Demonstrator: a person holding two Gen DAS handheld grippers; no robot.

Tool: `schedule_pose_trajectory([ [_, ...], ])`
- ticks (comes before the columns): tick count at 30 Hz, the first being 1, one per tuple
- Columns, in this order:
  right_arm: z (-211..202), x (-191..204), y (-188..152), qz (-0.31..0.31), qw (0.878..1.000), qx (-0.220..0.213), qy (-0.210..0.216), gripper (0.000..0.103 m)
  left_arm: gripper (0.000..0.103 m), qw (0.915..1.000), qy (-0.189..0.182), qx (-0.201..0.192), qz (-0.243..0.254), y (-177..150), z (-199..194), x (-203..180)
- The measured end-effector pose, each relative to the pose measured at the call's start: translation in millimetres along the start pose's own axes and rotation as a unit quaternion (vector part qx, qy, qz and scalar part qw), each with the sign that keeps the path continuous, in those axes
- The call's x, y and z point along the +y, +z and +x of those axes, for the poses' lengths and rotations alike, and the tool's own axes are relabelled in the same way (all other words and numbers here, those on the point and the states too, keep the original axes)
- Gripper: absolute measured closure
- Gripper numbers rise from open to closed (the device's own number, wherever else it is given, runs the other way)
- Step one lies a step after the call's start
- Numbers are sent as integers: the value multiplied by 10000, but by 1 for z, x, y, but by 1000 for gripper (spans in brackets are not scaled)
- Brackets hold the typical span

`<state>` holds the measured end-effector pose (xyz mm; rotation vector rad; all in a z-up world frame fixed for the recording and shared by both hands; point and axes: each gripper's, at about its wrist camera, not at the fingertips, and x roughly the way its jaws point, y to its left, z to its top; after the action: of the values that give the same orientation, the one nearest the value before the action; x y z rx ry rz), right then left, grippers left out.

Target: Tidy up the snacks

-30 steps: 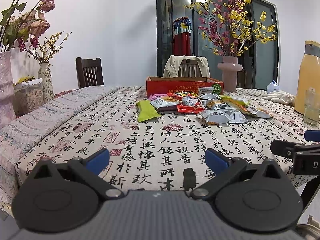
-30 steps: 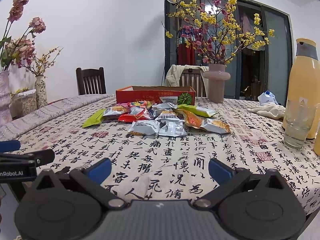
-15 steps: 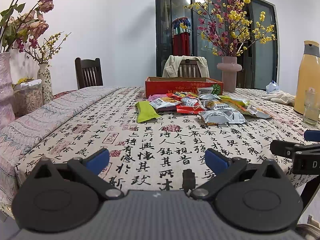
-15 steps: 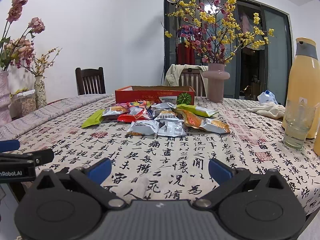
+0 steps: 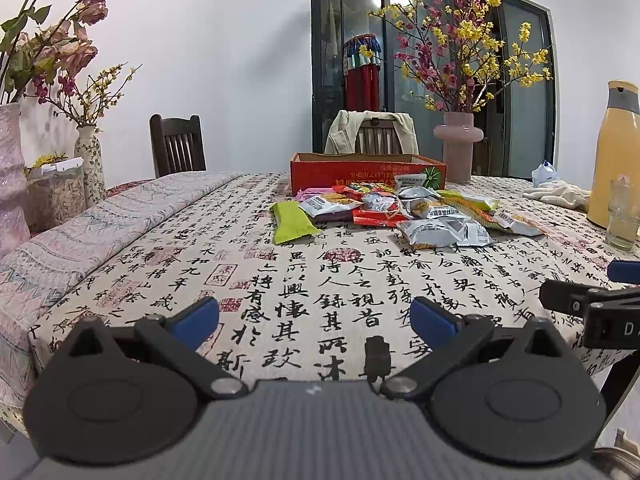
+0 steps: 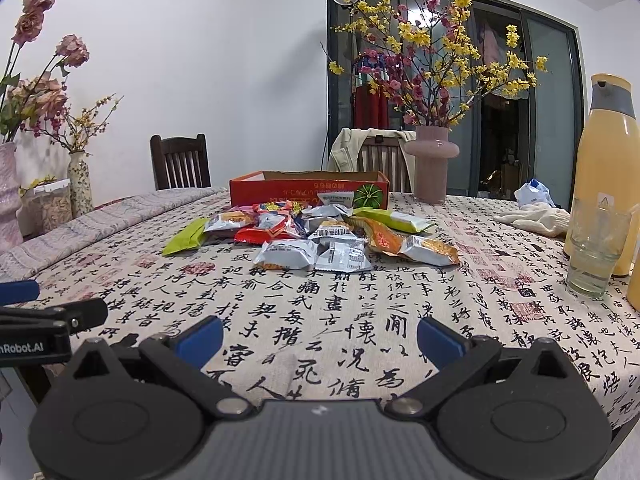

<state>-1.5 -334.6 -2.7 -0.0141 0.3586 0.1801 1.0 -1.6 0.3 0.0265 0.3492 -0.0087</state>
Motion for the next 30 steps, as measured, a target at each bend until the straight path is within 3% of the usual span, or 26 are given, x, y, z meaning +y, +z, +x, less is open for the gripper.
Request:
schedule_pose_trajectory([
  [30, -2, 5, -1, -146, 9998, -112, -93, 0, 0, 10000, -4, -49, 63, 3, 3, 1],
])
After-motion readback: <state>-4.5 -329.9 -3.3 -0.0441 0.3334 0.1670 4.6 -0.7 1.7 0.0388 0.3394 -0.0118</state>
